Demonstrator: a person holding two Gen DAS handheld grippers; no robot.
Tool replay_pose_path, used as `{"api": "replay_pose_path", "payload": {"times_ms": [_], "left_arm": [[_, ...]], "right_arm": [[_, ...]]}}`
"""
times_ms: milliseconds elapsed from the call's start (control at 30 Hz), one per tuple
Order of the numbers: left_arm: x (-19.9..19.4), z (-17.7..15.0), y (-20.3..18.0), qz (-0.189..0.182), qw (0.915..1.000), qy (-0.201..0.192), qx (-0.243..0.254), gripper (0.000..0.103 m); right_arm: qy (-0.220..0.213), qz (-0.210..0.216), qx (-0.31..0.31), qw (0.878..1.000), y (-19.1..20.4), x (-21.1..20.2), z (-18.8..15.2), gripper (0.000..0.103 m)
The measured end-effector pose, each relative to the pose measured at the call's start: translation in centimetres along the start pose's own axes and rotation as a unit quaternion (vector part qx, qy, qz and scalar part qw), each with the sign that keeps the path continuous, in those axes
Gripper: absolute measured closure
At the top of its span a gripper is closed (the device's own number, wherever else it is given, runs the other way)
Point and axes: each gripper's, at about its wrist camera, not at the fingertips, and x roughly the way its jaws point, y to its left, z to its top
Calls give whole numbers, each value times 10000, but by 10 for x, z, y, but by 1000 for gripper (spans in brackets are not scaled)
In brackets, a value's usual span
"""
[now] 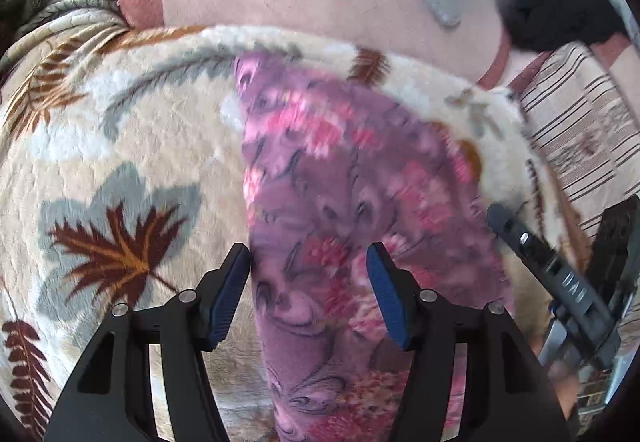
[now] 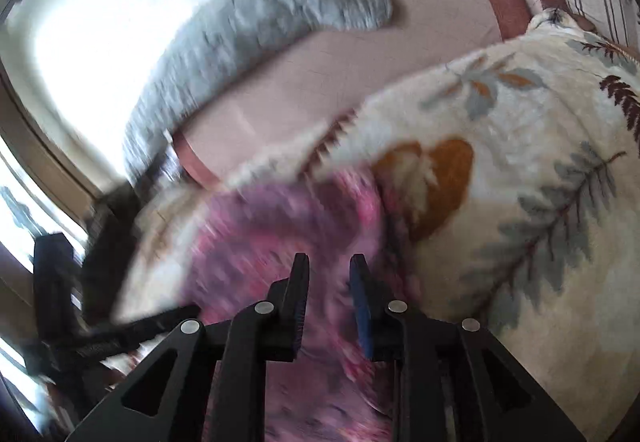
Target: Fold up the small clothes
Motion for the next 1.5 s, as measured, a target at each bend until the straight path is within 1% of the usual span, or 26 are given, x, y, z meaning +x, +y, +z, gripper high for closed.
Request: {"api": "replay_pose_path", "payload": {"times_ms": [33, 100, 133, 167, 233, 333, 433, 500, 533, 600, 700, 733, 800, 867, 933, 967, 1000, 1033, 1100, 1133, 1167, 1267, 1300, 1333, 1400, 1500], "left_arm": [[9, -5, 0, 90, 9999, 86, 33, 40], [16, -11, 4, 115, 9999, 81, -2, 36], [12, -11, 8, 16, 9999, 52, -87, 37], [7, -8, 11, -114, 9998, 68, -161, 37], [-2, 1, 16, -252, 9993, -53, -277, 37], [-11, 21, 17, -184, 9989, -298, -313, 38], [-5, 36, 10, -81, 9991, -317, -265, 38], [11, 42, 4, 140, 9995, -226, -168, 37], [22, 43, 4, 275, 9994, -104, -180, 37], [43, 43, 14, 178, 9988, 194, -416, 30], [38, 47, 30, -186, 9961, 327, -794, 30], [32, 47, 33, -205, 9960, 333, -803, 32], [10, 38, 37, -283, 9972, 192, -664, 34], [-8, 20, 37, -343, 9983, 63, -468, 34], [-15, -3, 34, -360, 9987, -34, -371, 34], [-12, -13, 31, -277, 9991, 20, -329, 34], [-6, -18, 28, -201, 9994, 91, -281, 33], [0, -25, 25, -101, 9995, 155, -239, 31], [-2, -27, 24, -14, 9995, 156, -289, 31], [-12, -25, 25, -96, 9991, 207, -358, 32], [-22, -27, 27, -176, 9990, 183, -379, 32], [-51, -41, 25, -226, 9993, -112, -264, 32], [-53, -49, 22, -181, 9996, -127, -172, 32], [-49, -58, 20, -89, 9999, -60, -83, 32], [-28, -72, 14, 121, 9997, 222, 59, 30], [-30, -81, 17, 167, 9994, 307, -24, 30]], "right_arm": [[403, -258, -83, 9988, -3, 16, -8, 80], [199, -138, 47, 9997, -9, 12, -11, 76], [240, -144, 174, 9995, -12, 8, -8, 71], [220, -207, 260, 9992, -14, 4, -4, 72], [-152, -113, 359, 9992, -18, -8, 10, 71], [-292, 33, 647, 9975, -22, -6, 32, 70], [-419, 360, 556, 9969, -9, 4, 43, 71], [-246, 286, 378, 9986, -1, 21, 44, 71], [-80, 170, 305, 9994, 3, 34, 43, 74], [467, -363, 93, 9982, 3, 63, 38, 77], [333, -395, 220, 9984, 4, 47, 45, 77], [268, -335, 173, 9989, 5, 39, 45, 72], [112, 51, -187, 9998, 8, 14, 37, 72], [166, 596, -400, 9973, 8, -5, 20, 72], [357, 917, -519, 9938, 8, -8, 2, 75], [551, 752, -686, 9933, 10, -2, -9, 75], [696, 279, -957, 9926, 12, 7, -19, 75], [620, 125, -1116, 9917, 14, 8, -22, 75], [543, -107, -996, 9935, 18, -4, -19, 75], [471, -80, -840, 9953, 20, -16, -17, 72], [350, 159, -790, 9961, 21, -30, -18, 72], [301, 510, -952, 9937, 23, -57, -35, 69], [396, 459, -1016, 9930, 23, -56, -40, 67], [599, 216, -1089, 9920, 21, -49, -47, 67], [884, -77, -1277, 9878, 20, -34, -58, 71], [705, -325, -1268, 9889, 33, -48, -55, 71]]}}
